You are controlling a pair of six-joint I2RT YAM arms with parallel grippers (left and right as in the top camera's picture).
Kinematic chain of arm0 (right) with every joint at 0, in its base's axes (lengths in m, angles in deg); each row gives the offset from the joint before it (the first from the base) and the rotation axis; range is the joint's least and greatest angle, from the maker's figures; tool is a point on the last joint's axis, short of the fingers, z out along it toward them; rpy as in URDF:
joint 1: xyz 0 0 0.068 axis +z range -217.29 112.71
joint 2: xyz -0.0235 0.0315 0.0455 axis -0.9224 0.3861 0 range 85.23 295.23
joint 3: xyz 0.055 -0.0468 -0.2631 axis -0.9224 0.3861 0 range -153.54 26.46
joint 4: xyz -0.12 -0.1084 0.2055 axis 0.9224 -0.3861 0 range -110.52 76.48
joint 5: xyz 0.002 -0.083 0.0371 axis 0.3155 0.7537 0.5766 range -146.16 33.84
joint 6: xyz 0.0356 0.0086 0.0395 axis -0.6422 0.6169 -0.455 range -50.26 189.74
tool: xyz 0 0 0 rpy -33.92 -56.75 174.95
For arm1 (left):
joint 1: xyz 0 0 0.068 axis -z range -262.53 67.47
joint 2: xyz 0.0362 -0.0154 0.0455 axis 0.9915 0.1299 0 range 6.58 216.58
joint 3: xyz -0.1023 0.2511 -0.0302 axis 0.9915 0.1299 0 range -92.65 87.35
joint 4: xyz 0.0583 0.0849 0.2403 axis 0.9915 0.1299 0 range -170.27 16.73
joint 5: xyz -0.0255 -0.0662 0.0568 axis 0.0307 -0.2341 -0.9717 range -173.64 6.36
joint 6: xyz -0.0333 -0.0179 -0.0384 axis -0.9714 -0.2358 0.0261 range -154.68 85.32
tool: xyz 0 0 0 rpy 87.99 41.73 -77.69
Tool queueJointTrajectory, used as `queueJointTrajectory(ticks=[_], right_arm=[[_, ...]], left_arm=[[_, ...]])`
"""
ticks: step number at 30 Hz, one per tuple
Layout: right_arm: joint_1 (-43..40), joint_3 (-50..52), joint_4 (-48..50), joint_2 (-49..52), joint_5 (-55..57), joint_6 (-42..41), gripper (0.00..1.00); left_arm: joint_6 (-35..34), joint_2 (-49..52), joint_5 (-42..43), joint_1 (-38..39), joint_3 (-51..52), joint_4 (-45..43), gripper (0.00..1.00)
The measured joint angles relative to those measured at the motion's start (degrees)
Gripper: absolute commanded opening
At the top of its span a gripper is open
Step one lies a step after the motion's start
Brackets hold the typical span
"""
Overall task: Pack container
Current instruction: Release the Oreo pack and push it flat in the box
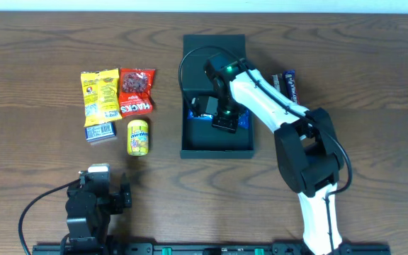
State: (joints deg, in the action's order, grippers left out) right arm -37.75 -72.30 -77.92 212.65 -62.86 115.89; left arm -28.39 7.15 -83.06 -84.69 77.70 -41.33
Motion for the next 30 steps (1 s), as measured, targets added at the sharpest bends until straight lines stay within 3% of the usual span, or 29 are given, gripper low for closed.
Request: queueJointTrajectory(ticks=[10,30], right_arm=[[0.00,0.33,3.37,0.00,6.62,-2.86,0.02],[0.00,0.33,5.31,-0.24,8.37,-8.96,0.01]], left_arm=[[0.00,0.00,0.00,0.00,0.00,0.00,0.95],[0.00,0.00,0.00,0.00,0.00,0.00,0.95]])
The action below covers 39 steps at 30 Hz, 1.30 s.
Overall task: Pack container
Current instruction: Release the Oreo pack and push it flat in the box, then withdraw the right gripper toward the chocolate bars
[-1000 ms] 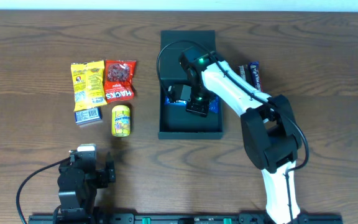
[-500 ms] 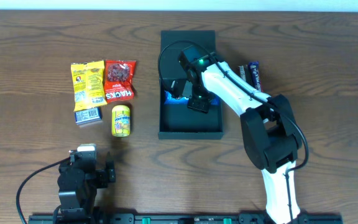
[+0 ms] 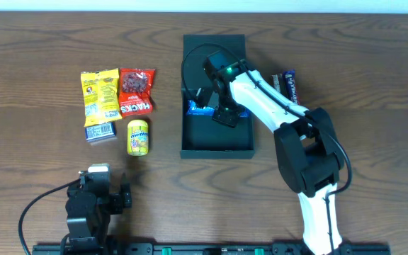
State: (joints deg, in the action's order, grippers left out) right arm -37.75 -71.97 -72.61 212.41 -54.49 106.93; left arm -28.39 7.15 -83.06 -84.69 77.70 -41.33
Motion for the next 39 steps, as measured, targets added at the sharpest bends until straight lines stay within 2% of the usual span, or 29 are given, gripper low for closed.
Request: queueJointTrajectory(ticks=[6,14,21,25,32,39], right_arm=[[0.00,0.28,-0.68,-5.53,-1.11,-0.72,0.01],[-1.75,0.31,-0.48,-21.99,-1.95,-2.32,0.02],[-10.14,0.33,1.22,-26.16,-2.08,-7.28,0.02],[-15.89,0.35,8.46,-25.92,-2.60,-11.06,0.02],[-23.96,0.35,19.23,-24.50,-15.26,-14.43,0.02],[-27.39,0.35,18.34,-24.41,-30.16,-15.41,0.04]], left_arm=[[0.00,0.00,0.00,0.00,0.00,0.00,0.95],[0.00,0.00,0.00,0.00,0.00,0.02,0.95],[0.00,0.00,0.00,0.00,0.00,0.00,0.95],[0.00,0.00,0.00,0.00,0.00,0.00,0.95],[0.00,0.00,0.00,0.00,0.00,0.02,0.96],[0.00,0.00,0.00,0.00,0.00,0.02,0.95]])
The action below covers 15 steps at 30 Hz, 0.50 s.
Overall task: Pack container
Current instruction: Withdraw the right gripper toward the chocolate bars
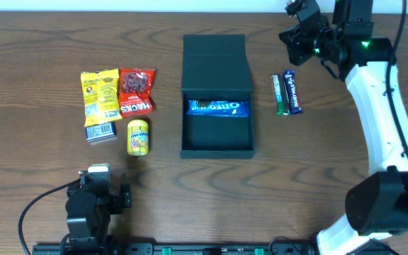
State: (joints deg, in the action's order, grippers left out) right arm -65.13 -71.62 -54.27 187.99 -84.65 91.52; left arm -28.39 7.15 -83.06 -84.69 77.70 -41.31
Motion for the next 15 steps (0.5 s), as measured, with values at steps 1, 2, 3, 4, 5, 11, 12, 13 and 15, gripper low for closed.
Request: queueJointTrajectory(ticks=[1,2,3,4,5,11,12,13,15], right_arm=[[0.02,0.00,-0.61,0.00,-0.87,-0.17,0.07],[0.15,0.00,-1.42,0.00,-1.68,-0.31,0.13],[0.35,0.02,-2.27,0.00,-2.25,-0.57,0.18],[0.61,0.00,-3.08,0.00,-2.64,-0.57,0.28],[1.01,0.00,-3.89,0.00,-2.89,-0.81,0.40],[5.33,0.02,-10.51,0.00,-4.22,-0.68,0.99],[5.81,0.00,-11.74,0.00,-4.26,-1.18,0.99],[6.21,0.02,-13.16,0.00,-4.33,-1.40,0.99],[6.58,0.00,-16.33,0.00,-4.52,-1.75,0.99]], left_arm=[[0.00,0.00,0.00,0.00,0.00,-0.02,0.96],[0.00,0.00,0.00,0.00,0.00,-0.02,0.96],[0.00,0.00,0.00,0.00,0.00,-0.02,0.95],[0.00,0.00,0.00,0.00,0.00,-0.02,0.95],[0.00,0.00,0.00,0.00,0.00,-0.02,0.95],[0.00,0.00,0.00,0.00,0.00,0.00,0.95],[0.00,0.00,0.02,0.00,0.00,-0.04,0.95],[-0.09,0.00,0.11,0.00,0.00,-0.15,0.95],[-1.44,0.00,1.38,0.00,0.00,-0.39,0.95]])
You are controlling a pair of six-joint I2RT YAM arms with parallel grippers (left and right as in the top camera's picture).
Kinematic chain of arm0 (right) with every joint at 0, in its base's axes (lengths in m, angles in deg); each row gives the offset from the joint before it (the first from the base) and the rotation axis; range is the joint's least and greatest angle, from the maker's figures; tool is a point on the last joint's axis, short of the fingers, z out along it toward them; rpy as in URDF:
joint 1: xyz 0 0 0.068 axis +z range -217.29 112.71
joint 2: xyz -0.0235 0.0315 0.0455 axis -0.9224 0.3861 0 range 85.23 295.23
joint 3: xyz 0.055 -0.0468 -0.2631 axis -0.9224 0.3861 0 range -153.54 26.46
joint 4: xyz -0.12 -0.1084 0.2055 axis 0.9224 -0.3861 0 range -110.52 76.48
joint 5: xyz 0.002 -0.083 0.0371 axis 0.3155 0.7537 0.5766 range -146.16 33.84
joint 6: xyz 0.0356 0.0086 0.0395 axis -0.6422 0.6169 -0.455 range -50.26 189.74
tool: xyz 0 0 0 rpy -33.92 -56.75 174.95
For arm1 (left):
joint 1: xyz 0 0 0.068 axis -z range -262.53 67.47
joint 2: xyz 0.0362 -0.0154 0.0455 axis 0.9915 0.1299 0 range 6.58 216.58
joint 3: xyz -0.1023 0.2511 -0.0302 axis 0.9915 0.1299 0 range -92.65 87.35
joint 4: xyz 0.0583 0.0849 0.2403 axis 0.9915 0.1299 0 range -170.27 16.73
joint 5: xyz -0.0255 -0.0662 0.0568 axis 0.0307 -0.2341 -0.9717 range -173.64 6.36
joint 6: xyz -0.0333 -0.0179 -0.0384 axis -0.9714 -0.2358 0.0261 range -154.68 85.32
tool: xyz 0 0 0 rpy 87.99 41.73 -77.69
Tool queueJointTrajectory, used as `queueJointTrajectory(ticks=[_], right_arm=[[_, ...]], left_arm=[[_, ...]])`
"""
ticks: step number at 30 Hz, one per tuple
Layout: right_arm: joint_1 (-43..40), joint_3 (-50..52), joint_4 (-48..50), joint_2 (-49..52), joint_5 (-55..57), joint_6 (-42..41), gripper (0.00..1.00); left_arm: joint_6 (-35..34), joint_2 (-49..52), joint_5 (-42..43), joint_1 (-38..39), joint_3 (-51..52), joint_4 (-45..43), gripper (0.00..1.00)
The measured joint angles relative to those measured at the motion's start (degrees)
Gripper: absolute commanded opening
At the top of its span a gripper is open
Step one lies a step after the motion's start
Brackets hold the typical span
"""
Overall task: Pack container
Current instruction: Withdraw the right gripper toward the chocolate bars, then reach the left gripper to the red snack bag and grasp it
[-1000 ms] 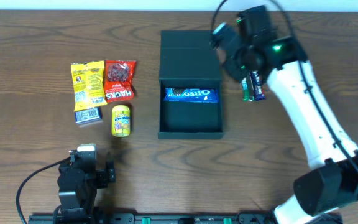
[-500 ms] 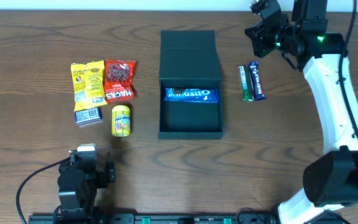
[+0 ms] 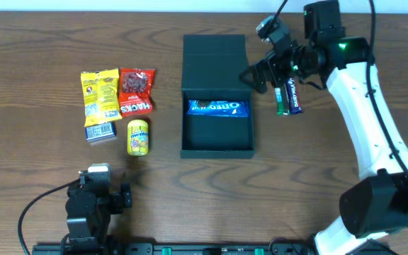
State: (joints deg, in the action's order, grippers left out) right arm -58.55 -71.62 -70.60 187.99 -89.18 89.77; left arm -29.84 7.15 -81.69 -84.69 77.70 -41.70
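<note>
A black box (image 3: 217, 151) lies open at mid-table, its lid (image 3: 214, 60) folded back. A blue Oreo pack (image 3: 218, 108) lies across the box's far end. My right gripper (image 3: 252, 76) hovers at the lid's right edge, just left of a green bar (image 3: 280, 97) and a dark blue bar (image 3: 293, 94). Its fingers look spread, with nothing between them. My left gripper (image 3: 98, 172) rests at the near left edge, its jaws too small to read.
Left of the box lie a yellow snack bag (image 3: 99, 93), a red Hacks bag (image 3: 136, 92), a yellow Mentos bottle (image 3: 138, 137) and a small blue packet (image 3: 100, 131). The left arm's base (image 3: 87, 212) sits at the front edge.
My right gripper was at the far right corner beyond the two bars. It now sits lower and to the left, beside the lid and the bars. Nothing else moved.
My right gripper was inside the box over the Oreo pack, then nearer the box's far end with it. Later the pack lay alone in the box and the gripper was empty at the far right. Now it hovers by the two bars.
</note>
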Motion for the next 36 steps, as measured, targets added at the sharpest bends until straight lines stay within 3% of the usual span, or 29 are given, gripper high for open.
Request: queueJointTrajectory(ticks=[4,11,15,19,24,36], right_arm=[[0.04,0.02,-5.88,0.00,0.02,-0.26,0.99],[0.04,0.00,-13.53,0.00,0.02,0.02,0.99],[0.04,0.00,-15.47,0.00,0.90,0.13,0.99],[0.04,0.02,-15.52,0.00,1.42,0.57,0.99],[0.04,0.02,-13.22,0.00,1.75,1.57,0.99],[0.04,0.02,-2.95,0.00,1.90,1.99,0.99]], left_arm=[[-8.90,0.00,5.79,0.00,0.00,-1.20,0.95],[-43.04,0.00,9.88,0.00,0.00,-0.61,0.95],[-56.11,0.02,10.60,0.00,0.20,-7.93,0.96],[-56.00,0.15,13.62,0.00,0.26,-22.08,0.96],[-51.71,7.89,12.81,0.00,-3.48,-23.02,0.96],[-27.02,57.77,8.81,0.50,-37.62,-20.79,0.96]])
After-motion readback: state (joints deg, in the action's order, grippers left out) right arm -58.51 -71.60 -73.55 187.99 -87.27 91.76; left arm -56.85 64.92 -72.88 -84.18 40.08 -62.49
